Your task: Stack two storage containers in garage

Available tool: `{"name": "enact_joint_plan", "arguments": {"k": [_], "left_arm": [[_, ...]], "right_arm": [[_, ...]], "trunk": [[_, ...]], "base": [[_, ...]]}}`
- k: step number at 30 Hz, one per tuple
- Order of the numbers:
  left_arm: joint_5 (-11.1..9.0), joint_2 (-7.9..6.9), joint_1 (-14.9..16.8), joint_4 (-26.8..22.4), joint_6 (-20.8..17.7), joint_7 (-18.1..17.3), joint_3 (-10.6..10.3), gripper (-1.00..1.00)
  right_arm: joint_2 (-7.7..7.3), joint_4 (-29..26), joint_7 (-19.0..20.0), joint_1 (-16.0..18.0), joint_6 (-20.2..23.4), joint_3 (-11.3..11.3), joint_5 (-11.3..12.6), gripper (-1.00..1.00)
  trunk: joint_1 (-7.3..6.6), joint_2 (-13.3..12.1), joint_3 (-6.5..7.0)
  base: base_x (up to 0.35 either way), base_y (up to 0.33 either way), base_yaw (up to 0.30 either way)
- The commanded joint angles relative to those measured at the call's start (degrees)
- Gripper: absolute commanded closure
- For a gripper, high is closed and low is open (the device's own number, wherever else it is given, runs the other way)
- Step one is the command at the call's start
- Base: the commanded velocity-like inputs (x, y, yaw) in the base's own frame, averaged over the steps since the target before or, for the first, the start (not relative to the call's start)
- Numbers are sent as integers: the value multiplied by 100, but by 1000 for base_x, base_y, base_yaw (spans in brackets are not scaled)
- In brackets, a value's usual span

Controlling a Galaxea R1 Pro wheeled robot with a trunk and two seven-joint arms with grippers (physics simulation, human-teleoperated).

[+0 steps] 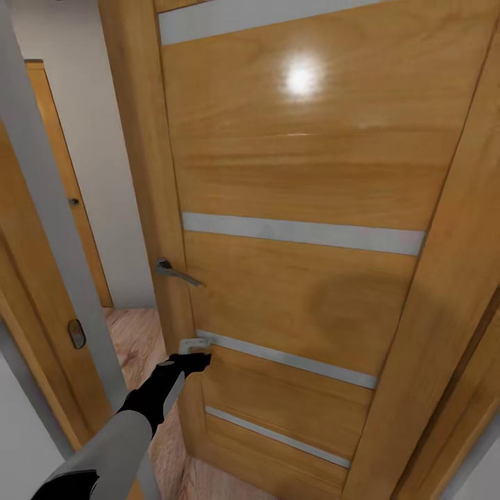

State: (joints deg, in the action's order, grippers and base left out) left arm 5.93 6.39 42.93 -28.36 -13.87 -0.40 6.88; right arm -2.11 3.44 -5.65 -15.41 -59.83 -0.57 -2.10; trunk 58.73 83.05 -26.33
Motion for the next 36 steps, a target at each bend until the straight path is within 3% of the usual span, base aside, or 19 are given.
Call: {"name": "enact_joint_plan", "arguments": {"k": [1, 13, 25, 36], "left_arm": [[5, 15, 4, -21, -29, -30, 33, -100], [5, 13, 4, -20, -38, -30, 33, -100], [5, 15, 2, -21, -38, -30, 33, -100], [5, 30, 4, -21, -37, -30, 33, -100]], "right_arm": [[0, 7, -32, 3, -17, -2, -27, -100], [0, 8, -41, 3, -17, -4, -27, -100], [0, 8, -34, 3, -17, 3, -27, -100], [0, 8, -33, 3, -17, 4, -27, -100]], "trunk": [[0, 3, 5], [0, 3, 97], [0, 3, 103], [0, 3, 104]], "base": [[0, 0, -116], [16, 0, -109], [236, 0, -9], [39, 0, 0]]}}
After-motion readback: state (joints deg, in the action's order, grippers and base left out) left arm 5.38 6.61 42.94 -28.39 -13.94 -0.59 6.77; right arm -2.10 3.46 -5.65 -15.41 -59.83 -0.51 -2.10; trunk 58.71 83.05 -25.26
